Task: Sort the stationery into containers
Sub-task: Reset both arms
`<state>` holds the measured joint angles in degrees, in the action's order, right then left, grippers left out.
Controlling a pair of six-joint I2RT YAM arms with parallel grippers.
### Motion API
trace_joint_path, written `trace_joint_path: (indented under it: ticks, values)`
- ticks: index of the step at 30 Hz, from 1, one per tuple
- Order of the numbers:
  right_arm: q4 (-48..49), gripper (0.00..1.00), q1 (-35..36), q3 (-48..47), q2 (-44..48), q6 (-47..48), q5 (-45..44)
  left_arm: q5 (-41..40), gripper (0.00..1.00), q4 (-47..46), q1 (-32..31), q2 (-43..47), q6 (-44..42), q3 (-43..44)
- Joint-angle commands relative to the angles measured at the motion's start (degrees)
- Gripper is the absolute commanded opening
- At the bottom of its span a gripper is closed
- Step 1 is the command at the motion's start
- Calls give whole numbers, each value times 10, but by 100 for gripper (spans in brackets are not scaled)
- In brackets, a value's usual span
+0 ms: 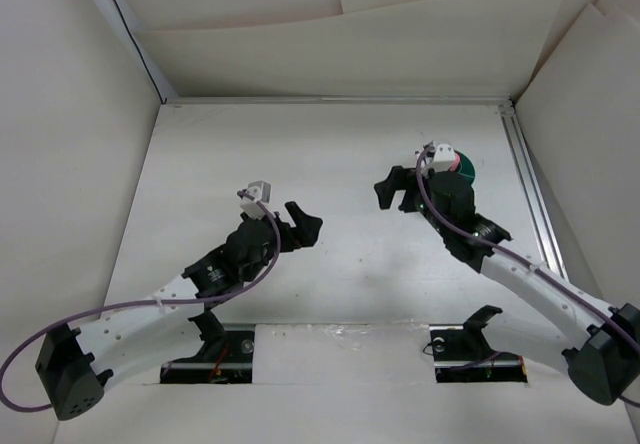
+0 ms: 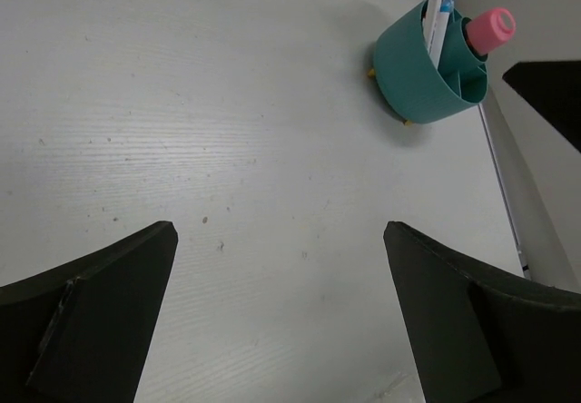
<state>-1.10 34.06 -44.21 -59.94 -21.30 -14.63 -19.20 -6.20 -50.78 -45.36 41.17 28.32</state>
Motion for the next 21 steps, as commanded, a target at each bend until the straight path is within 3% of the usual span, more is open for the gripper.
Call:
trace_joint_path:
  ticks: [1, 11, 16, 21]
  values:
    - [5, 100, 16, 31, 43, -2, 101, 5, 100, 17, 2, -6, 4, 41]
    - [17, 100, 57, 73, 79, 14, 92, 85, 100, 12, 2, 41, -28, 67]
    - [17, 100, 68, 83, 110, 14, 51, 63, 100, 62, 2, 63, -14, 95]
    - [17, 100, 73, 94, 124, 14, 40, 77, 100, 53, 2, 82, -9, 85]
